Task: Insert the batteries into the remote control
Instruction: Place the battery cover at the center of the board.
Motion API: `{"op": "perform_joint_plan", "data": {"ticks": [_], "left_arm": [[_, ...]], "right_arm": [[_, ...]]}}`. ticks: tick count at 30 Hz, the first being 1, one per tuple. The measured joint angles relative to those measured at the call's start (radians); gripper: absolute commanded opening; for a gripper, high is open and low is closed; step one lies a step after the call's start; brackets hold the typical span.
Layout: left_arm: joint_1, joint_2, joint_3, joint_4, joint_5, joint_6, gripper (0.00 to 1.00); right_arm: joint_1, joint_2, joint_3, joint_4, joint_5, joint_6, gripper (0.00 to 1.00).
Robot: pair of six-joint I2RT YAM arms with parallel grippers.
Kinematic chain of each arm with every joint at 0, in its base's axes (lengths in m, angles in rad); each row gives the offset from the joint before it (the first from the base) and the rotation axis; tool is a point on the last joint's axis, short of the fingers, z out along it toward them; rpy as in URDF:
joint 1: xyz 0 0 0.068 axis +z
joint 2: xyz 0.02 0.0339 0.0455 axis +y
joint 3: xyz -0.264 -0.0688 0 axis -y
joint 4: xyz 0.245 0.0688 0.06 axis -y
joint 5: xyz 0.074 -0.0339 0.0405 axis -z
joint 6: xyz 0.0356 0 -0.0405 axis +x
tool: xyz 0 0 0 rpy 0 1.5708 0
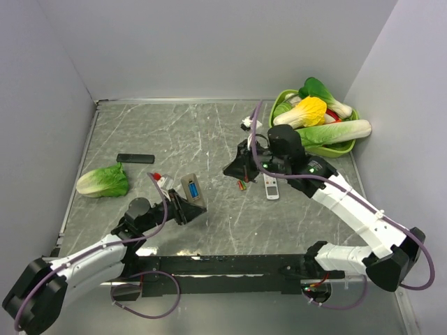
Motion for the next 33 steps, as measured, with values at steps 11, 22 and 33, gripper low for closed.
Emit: {"op": "perform_joint_plan", "data": {"ticks": [11,22,33], "left_arm": [[0.001,0.173,0.068,0.191,0.145,-0.030,0.07],[0.001,0.243,0.107,0.288,0.219,-0.066,0.07],[0.001,0.097,0.125,0.011,0.013,-0.021,0.06]], "right_arm": [[-0.059,0.073,-0.106,0.248,-0.563,0.113,0.00],[-0.059,0.126,-0.135,0.462,-0.757,0.259,0.00],[-0.179,0.106,-0.296,0.611,-0.705,0.359,0.00]]}}
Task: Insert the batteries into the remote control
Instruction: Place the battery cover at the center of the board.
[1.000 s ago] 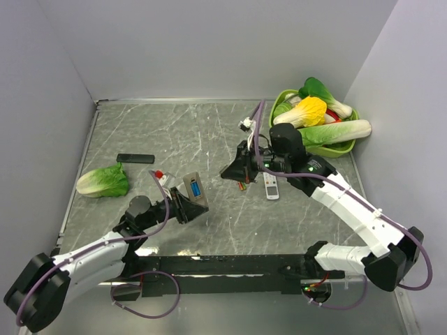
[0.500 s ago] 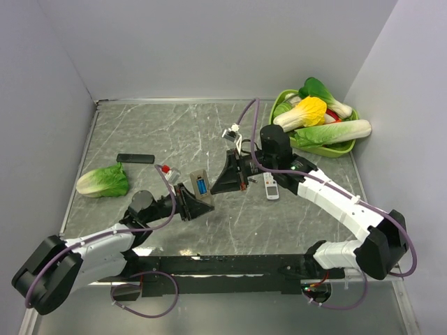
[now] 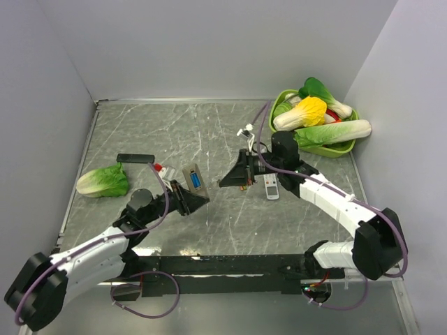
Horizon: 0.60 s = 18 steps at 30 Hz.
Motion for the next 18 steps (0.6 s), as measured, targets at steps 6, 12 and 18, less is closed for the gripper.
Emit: {"op": "perform_joint_plan", "data": {"ticks": [6,12,18], "left_arm": [[0.000,-0.157,-0.003,-0.188,-0.156,0.028,0.06],[0.000,-0.238,-0.008,-0.293,-0.220,0.047,0.06],[0.000,-0.239,-0.021,-0.330,-0.231,0.047,0.06]], "right_arm": [[-0.051,0.105,-0.241,0.307,0.050,0.221,0.00],[-0.047,0.382,-0.327,0.700,0.097,0.476,0.00],[-0.040,0.634,-0.315,1.011,0.140,0.657,0.00]]}}
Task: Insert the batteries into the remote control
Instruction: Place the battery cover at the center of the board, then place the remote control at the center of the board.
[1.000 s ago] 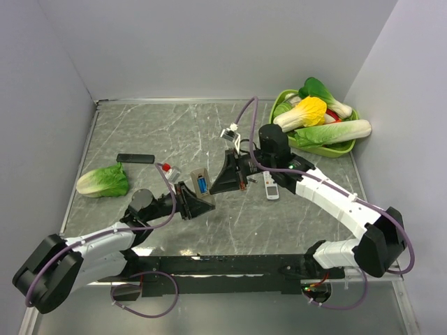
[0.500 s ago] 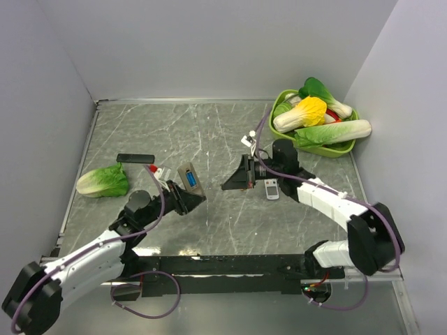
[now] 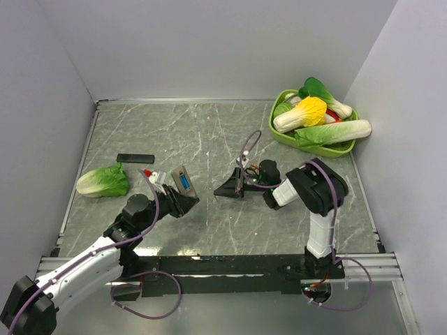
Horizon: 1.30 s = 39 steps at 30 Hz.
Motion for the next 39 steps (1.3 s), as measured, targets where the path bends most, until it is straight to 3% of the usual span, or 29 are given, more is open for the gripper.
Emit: {"op": "perform_joint_plan", "data": {"ticks": [4,11,19,24,27,31,39], "left_arm": [[0.000,0.013,-0.001,0.000,0.000,0.000,0.06],[0.000,0.024,-0.002,0.000,0.000,0.000,0.06],[0.000,0.004,-0.008,-0.007,-0.002,0.000,0.06],[0.000,-0.016,-0.008,-0.009,-0.003,0.000,0.06],[0.000,-0.016,-0.008,-0.021,-0.010,0.000,0.06],[0.000,0.008,-0.008,-0.031,-0.023,-0.001,0.06],[0.000,0.175,0.006,-0.083,-0.027,-0.020,0.11]], "right_arm": [[0.002,0.115,-0.002,0.039,0.029,0.030,0.00],[0.003,0.118,-0.011,0.079,0.067,-0.055,0.22],[-0.039,0.114,-0.075,0.082,0.096,-0.108,0.34],[-0.058,0.089,-0.091,0.040,0.089,-0.153,0.53],[-0.059,-0.019,-0.088,-0.116,0.095,-0.267,0.60],[-0.045,-0.205,-0.026,-0.454,0.154,-0.505,0.67],[0.067,-0.371,0.203,-1.064,0.406,-0.925,0.69]]}}
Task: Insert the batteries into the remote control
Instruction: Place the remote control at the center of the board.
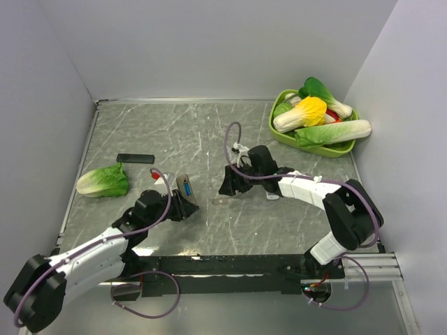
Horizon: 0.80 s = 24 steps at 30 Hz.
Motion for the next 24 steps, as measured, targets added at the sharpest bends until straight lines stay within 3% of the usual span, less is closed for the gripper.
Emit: {"op": "perform_joint_plan", "data": {"ticks": [7,18,24], "left_arm": [[0.000,0.173,0.112,-0.061,0.060,-0.007,0.17],[0.000,0.503,0.222,-0.119,0.220,-0.010,0.17],[0.002,0.589,0.266,-0.129,0.300,-0.017,0.32]], "right_arm": [[0.081,-0.006,0.051,-0.236,0.178,-0.127,0.70],[0.081,-0.110,0.001,-0.274,0.272,-0.138,0.70],[0.081,-0.130,-0.013,-0.254,0.246,-0.124,0.70]]}}
